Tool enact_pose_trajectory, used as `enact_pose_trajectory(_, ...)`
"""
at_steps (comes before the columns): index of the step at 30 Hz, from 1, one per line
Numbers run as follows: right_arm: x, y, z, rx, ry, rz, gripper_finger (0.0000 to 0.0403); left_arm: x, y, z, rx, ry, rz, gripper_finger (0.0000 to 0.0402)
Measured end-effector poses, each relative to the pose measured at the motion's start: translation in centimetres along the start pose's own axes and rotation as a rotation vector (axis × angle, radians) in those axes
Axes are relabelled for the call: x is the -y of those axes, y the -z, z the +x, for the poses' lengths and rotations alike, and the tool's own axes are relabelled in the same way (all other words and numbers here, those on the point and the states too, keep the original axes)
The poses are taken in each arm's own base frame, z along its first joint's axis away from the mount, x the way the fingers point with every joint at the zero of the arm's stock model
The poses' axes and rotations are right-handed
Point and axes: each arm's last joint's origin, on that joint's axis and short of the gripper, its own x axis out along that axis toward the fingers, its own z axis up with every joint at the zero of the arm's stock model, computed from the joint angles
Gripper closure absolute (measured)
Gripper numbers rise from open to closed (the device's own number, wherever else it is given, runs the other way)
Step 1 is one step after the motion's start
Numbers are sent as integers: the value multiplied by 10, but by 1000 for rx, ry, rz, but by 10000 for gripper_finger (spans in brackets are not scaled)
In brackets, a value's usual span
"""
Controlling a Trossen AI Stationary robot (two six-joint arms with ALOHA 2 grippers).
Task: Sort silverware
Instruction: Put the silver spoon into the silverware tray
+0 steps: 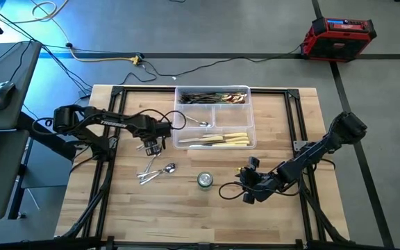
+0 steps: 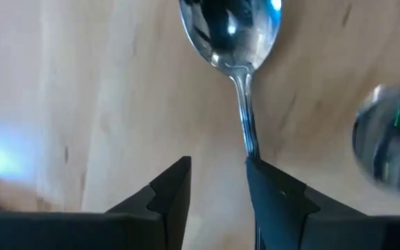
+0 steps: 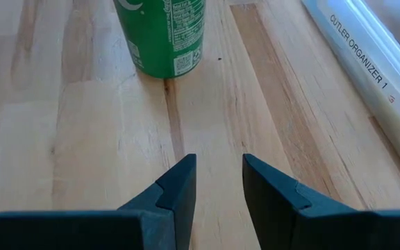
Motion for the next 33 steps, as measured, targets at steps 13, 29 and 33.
enact_pose_trajectory(13,0,0,0,-1,1,1,300,-7,-15,-1,76,81,-23,231)
enact_pose_trajectory(29,0,0,0,-5,0,-1,300,-17,-24,27,-29,155,13,302)
enact_pose_trajectory(33,0,1,0,-7,1,-1,300,-20,-25,21,-23,125,16,388)
